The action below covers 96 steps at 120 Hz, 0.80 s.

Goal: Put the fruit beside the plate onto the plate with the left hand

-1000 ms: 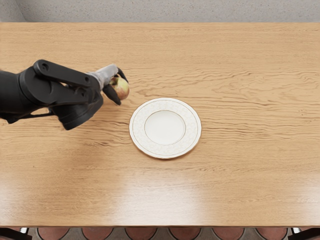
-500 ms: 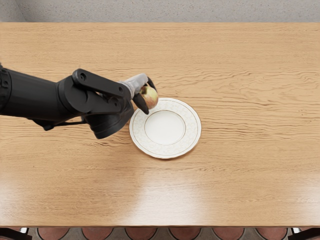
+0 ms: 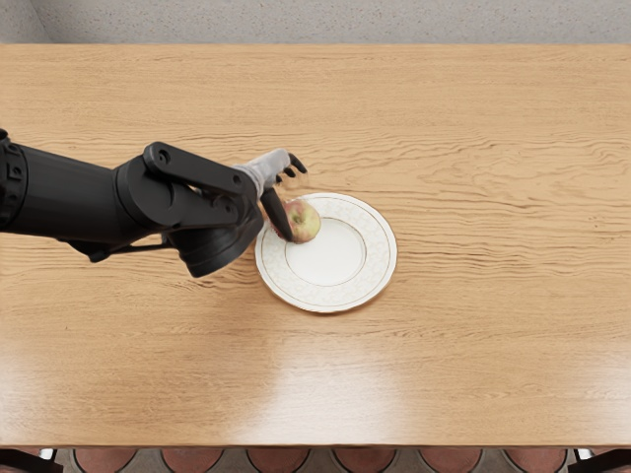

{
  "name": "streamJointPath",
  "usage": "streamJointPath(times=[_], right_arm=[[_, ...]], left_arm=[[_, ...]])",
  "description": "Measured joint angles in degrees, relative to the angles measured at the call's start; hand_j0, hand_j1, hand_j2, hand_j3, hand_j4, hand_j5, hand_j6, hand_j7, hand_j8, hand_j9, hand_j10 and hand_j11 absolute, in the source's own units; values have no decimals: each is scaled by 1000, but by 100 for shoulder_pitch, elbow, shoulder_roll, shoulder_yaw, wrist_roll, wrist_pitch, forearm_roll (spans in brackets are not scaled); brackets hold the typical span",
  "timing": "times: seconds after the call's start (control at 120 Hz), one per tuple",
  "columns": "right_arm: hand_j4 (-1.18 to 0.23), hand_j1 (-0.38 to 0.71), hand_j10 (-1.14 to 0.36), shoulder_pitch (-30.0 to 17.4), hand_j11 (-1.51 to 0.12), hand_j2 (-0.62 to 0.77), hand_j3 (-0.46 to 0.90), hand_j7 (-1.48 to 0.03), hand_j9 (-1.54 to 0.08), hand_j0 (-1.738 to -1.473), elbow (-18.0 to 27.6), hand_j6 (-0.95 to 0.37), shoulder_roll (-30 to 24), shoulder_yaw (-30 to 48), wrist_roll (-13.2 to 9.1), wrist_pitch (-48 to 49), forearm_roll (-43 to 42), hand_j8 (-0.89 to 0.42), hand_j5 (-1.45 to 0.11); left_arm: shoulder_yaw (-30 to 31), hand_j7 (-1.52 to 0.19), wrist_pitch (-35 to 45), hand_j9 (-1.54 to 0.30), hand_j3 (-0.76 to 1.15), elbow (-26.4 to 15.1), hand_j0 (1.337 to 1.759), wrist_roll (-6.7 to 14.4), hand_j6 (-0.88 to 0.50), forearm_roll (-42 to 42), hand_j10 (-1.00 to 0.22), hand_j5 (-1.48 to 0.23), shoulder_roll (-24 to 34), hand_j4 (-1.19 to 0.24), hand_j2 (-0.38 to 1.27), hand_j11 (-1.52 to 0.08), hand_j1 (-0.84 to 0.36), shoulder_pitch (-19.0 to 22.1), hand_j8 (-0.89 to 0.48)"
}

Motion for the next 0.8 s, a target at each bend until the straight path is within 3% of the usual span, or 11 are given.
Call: streamJointPath(times=[0.217,0.333,0.417,0.508,0.8], right_arm=[[0,-349,0,0,0,0,0,0,0,-1658,0,0,0,-2,0,0,2,0,0],[0,-349,0,0,0,0,0,0,0,-1658,0,0,0,0,0,1,2,0,0],[0,-349,0,0,0,0,0,0,0,-1658,0,0,0,0,0,1,2,0,0],[0,-349,0,0,0,0,0,0,0,-1658,0,0,0,-1,0,0,1,0,0],[0,-349,0,0,0,0,0,0,0,-1658,1,0,0,-2,0,1,0,0,0]], left_arm=[[-134,-152,-53,-152,0,-10,1658,2,-103,11,-116,-152,61,-115,31,-152,214,-208,-106],[-254,-96,-121,-96,0,-17,1658,5,-66,11,-74,-96,1091,-73,19,-96,263,-230,-68],[-575,-70,-692,-70,0,-21,1658,8,-49,-2,-54,-70,2019,-53,14,-70,287,-141,-50],[-1087,-50,-1530,-50,0,-28,1658,15,-35,6,-39,-50,3060,-38,10,-50,304,111,-36],[-2637,-23,-3949,-23,0,-28,1658,17,-17,135,-18,-23,5311,-17,4,-23,328,1265,-17]])
